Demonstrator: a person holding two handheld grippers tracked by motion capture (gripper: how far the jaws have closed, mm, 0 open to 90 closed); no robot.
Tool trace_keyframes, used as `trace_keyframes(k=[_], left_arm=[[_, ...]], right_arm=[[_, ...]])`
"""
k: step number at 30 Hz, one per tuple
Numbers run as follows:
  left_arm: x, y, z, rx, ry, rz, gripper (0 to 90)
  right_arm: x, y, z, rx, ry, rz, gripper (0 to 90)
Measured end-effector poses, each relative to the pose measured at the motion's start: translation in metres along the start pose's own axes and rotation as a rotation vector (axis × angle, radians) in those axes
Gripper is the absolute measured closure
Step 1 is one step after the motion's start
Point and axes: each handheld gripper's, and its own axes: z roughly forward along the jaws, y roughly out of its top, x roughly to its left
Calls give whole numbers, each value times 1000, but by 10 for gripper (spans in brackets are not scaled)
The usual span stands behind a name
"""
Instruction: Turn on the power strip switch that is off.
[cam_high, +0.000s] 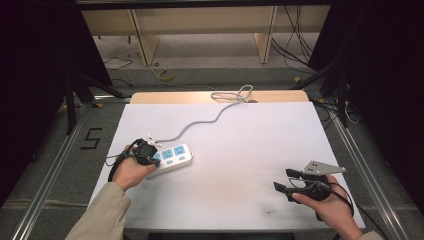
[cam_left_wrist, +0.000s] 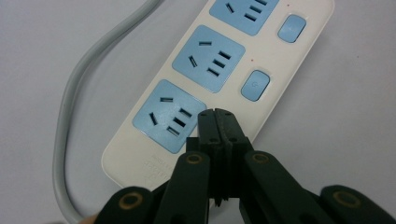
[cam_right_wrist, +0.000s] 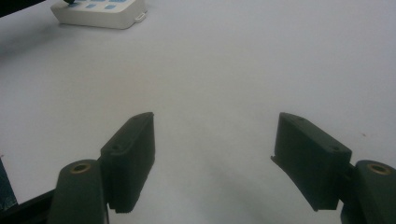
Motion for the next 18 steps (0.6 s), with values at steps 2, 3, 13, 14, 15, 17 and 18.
trace_keyframes(k=[2,3,13,14,15,17,18], left_arm=[[1,0,0,2,-6,-3,899],[1,1,0,5,-7,-3,898],[0,3,1,23,-1,20,899],[-1,3,1,27,2,22,899],[-1,4,1,30,4,25,899],[-2,4,1,33,8,26,899],[-2,5,1,36,8,26,899]], right_arm=[[0,0,0,1,-1,2,295],[0,0,0,1,-1,1,295],[0,0,0,2,1,2,295],[0,0,0,2,1,2,295],[0,0,0,2,1,2,295],[0,0,0,3,1,2,295],[0,0,0,3,1,2,295]])
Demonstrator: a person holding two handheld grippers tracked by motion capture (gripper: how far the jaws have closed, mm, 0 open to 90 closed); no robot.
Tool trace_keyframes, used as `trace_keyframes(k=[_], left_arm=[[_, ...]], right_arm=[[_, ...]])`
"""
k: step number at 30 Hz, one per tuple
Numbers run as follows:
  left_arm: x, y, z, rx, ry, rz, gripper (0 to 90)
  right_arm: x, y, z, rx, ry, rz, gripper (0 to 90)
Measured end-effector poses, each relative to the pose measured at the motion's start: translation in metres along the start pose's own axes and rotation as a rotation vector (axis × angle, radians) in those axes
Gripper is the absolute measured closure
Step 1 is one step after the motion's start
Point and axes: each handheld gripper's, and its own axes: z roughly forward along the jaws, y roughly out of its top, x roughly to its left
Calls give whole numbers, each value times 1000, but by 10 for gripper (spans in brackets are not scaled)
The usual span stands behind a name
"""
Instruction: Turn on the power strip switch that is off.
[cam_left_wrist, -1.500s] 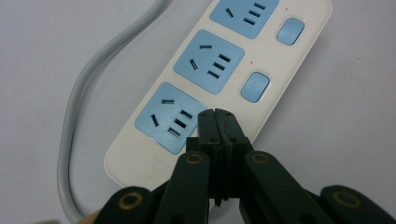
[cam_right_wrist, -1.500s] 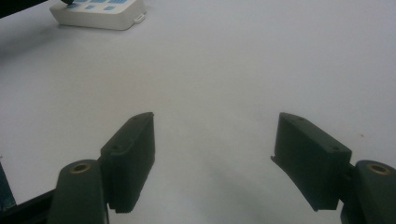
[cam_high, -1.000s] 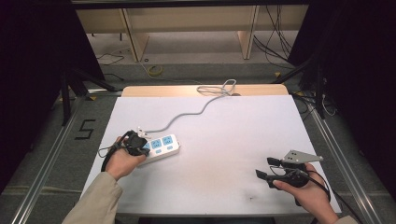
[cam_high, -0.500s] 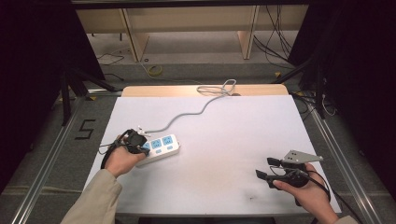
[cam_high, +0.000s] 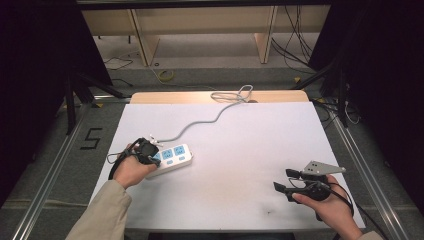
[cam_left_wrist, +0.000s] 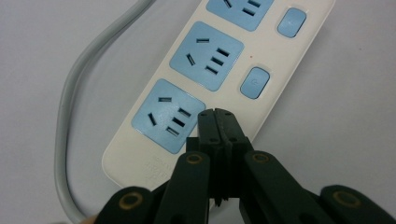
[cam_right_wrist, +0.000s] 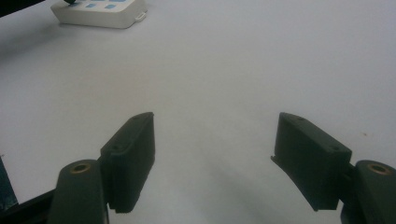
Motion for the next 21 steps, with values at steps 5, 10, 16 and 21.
trace_keyframes(k=[5,10,16,21], left_arm=[[1,1,0,5,-3,2,899],[0,2,0,15,0,12,899],[0,2,1,19,-3,9,899],[-1,3,1,27,-1,13,899]], right_arm=[[-1,0,0,0,-1,0,295],[0,0,0,1,-1,1,295],[0,0,0,1,-1,1,295],[0,0,0,0,0,1,295]])
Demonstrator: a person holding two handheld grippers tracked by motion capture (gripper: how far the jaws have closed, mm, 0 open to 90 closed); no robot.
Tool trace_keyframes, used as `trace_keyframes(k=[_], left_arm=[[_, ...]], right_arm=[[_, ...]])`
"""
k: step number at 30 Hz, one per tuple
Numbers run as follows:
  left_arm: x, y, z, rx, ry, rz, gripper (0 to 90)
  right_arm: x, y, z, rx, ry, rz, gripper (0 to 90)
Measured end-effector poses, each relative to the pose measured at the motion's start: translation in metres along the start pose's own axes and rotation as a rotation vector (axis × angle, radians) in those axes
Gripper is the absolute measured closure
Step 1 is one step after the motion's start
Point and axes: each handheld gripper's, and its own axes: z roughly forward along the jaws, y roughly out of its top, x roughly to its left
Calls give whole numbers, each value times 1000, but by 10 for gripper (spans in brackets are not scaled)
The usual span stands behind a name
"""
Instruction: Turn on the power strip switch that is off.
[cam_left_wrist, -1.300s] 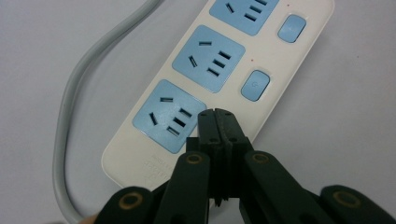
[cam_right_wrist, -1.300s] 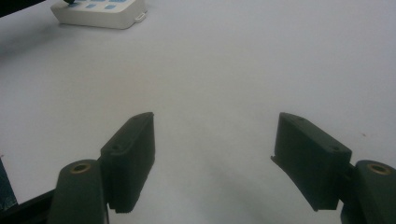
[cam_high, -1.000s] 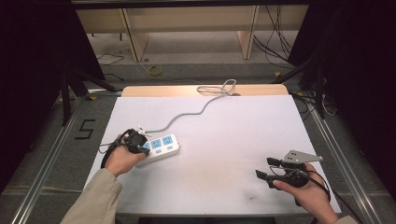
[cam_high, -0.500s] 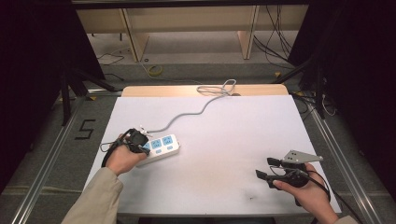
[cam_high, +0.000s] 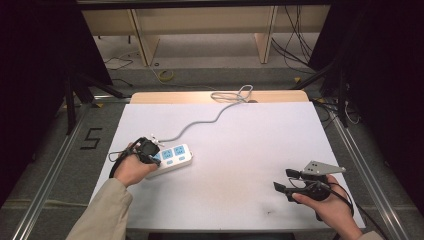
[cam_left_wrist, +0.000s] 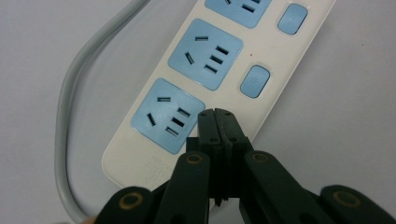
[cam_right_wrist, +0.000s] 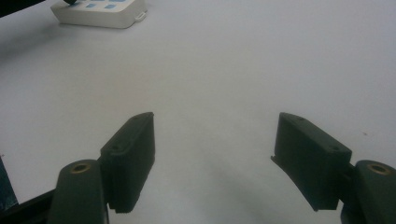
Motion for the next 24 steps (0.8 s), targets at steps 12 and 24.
trace_keyframes(k=[12,24], left_arm=[[-1,1,0,11,8,21,899],[-2,3,1,24,10,24,900]], right_arm=[[0,0,0,1,1,1,296],[0,0,0,1,1,1,295]])
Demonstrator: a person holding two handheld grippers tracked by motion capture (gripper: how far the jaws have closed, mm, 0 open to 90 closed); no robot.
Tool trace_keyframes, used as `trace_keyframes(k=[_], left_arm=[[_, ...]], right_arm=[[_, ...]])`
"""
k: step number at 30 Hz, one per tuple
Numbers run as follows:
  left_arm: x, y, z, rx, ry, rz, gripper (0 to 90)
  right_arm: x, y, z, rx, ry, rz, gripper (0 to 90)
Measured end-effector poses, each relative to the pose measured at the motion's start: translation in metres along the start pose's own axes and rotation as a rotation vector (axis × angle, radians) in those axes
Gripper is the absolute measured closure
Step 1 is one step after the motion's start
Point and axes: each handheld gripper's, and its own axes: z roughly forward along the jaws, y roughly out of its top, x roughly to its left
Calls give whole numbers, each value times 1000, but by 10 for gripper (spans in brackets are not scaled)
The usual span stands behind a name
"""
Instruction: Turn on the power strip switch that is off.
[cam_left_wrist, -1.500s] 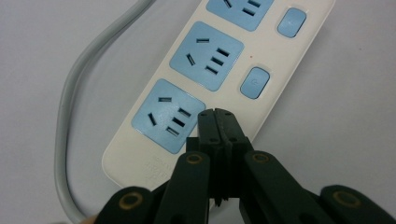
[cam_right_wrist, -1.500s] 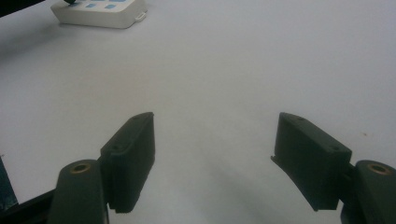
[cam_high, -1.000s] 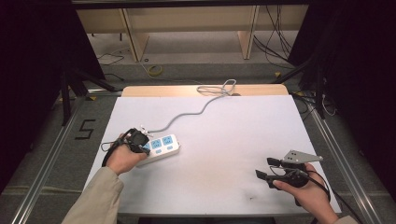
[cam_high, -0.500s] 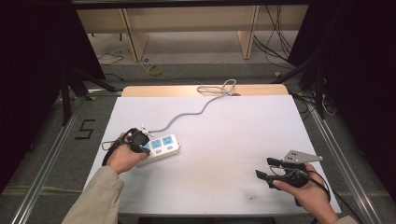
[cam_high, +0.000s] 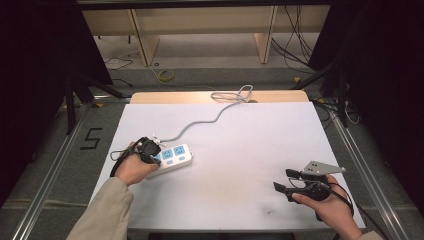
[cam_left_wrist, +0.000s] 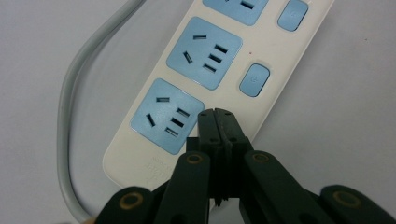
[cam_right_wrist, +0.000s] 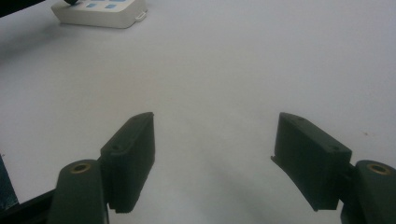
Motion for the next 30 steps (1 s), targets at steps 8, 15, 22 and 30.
trace_keyframes(k=[8,15,22,30], left_arm=[[0,0,0,0,2,1,900],[-1,0,1,2,7,9,900],[-1,0,1,0,6,15,900],[-1,-1,1,-5,5,13,899]], right_arm=[[0,0,0,1,1,-1,295],[0,0,0,-1,-1,-1,295],[0,0,0,-4,-1,-1,296],[0,0,-1,-3,-1,-1,296]])
